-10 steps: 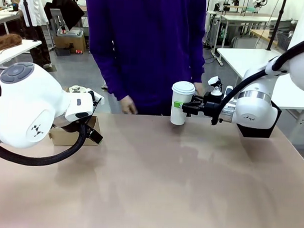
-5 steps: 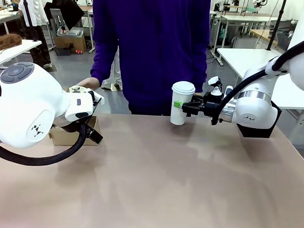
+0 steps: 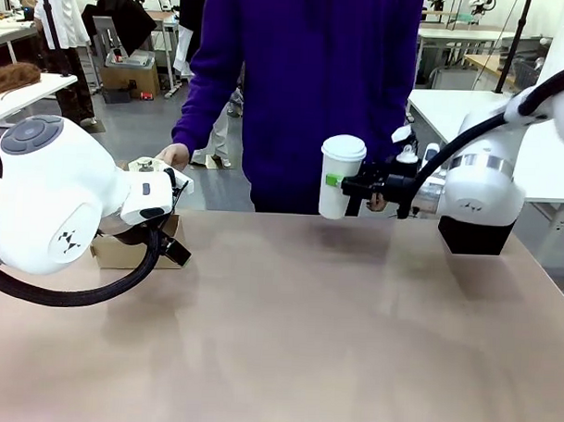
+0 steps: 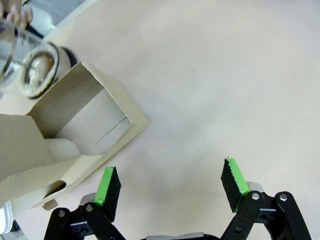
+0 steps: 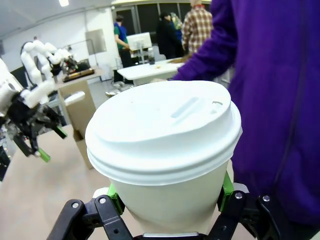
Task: Pour a drink into a cup and package it in a carrier.
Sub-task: When a person places the Paper Cup Lid on the 600 ml Paper Cup , lift the 600 ml Paper Cup, then position the Cup Carrier in the center of the table.
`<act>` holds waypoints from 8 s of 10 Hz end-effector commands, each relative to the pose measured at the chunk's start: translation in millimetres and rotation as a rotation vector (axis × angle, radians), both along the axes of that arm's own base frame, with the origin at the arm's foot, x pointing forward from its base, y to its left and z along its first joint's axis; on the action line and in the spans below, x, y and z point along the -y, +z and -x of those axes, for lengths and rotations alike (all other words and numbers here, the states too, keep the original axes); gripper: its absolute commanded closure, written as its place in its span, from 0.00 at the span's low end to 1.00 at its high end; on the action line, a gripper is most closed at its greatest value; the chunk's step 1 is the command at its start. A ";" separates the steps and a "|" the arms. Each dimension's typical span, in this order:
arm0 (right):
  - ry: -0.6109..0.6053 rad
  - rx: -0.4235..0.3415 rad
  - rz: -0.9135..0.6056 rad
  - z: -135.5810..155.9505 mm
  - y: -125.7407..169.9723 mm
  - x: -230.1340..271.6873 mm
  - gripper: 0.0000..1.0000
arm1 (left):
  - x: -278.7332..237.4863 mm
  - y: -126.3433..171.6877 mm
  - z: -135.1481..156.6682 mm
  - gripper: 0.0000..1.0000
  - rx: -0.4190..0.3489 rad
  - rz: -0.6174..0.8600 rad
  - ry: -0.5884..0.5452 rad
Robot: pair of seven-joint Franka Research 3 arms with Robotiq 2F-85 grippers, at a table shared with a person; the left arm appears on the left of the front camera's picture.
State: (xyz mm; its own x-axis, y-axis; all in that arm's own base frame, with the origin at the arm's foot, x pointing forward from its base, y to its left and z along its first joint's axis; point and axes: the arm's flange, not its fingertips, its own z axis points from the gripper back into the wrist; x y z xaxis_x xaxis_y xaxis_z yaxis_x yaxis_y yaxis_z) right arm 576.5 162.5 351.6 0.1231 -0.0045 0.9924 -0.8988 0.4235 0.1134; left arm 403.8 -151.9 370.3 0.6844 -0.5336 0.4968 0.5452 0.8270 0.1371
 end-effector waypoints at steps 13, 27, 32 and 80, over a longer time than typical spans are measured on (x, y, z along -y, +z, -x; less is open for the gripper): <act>0.034 0.015 0.039 155.7 177.5 22.4 0.19 | -0.3 0.3 0.3 0.00 0.000 0.002 0.000; 0.034 0.015 0.039 155.7 177.5 22.4 0.19 | -5.3 69.5 -3.3 0.00 -0.055 -0.005 0.115; 0.034 0.015 0.039 155.7 177.5 22.4 0.19 | -35.1 181.1 -22.6 0.00 -0.138 0.049 0.342; 0.034 0.015 0.039 155.7 177.5 22.4 0.19 | 252.4 185.5 -7.4 0.98 -0.381 0.019 0.714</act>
